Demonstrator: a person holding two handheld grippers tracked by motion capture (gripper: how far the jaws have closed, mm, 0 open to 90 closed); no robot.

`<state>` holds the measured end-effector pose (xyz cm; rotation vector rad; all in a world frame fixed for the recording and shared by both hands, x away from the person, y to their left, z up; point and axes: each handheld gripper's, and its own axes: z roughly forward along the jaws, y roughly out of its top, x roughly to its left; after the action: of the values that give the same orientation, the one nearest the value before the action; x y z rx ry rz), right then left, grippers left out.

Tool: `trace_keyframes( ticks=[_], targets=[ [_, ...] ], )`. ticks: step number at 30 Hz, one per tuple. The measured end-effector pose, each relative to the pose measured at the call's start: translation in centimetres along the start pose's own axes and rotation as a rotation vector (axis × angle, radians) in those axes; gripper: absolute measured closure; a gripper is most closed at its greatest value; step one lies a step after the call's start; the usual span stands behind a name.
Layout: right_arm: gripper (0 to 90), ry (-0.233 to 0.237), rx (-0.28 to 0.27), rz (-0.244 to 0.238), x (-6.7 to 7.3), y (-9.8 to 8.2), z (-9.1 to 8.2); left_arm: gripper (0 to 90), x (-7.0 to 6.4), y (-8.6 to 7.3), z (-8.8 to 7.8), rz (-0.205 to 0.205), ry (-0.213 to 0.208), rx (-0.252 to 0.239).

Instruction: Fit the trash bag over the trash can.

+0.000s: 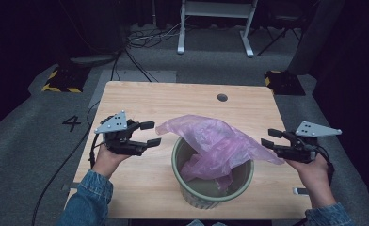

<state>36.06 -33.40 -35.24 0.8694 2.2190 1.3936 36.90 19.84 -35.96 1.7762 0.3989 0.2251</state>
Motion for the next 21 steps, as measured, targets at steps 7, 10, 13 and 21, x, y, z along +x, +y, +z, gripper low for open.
trace_keyframes(
  ticks=[7,10,13,21],
  targets=[
    [44.1,-0.017,-0.124,-0.025,0.7,1.9,-2.7,29.5,1.4,1.2,2.2,-0.023,0.037,0.064],
    [42.9,0.024,-0.134,-0.049,1.5,2.8,-3.1,29.7,1.9,1.9,3.4,-0.037,0.035,0.075],
    [41.7,0.1,-0.129,-0.078,2.7,3.7,-3.1,31.2,1.8,2.6,4.6,-0.031,0.008,0.089],
    [54.1,0.218,-0.02,-0.09,5.0,3.4,-1.1,71.6,0.4,3.0,5.7,-0.02,-0.023,0.23]
  ],
)
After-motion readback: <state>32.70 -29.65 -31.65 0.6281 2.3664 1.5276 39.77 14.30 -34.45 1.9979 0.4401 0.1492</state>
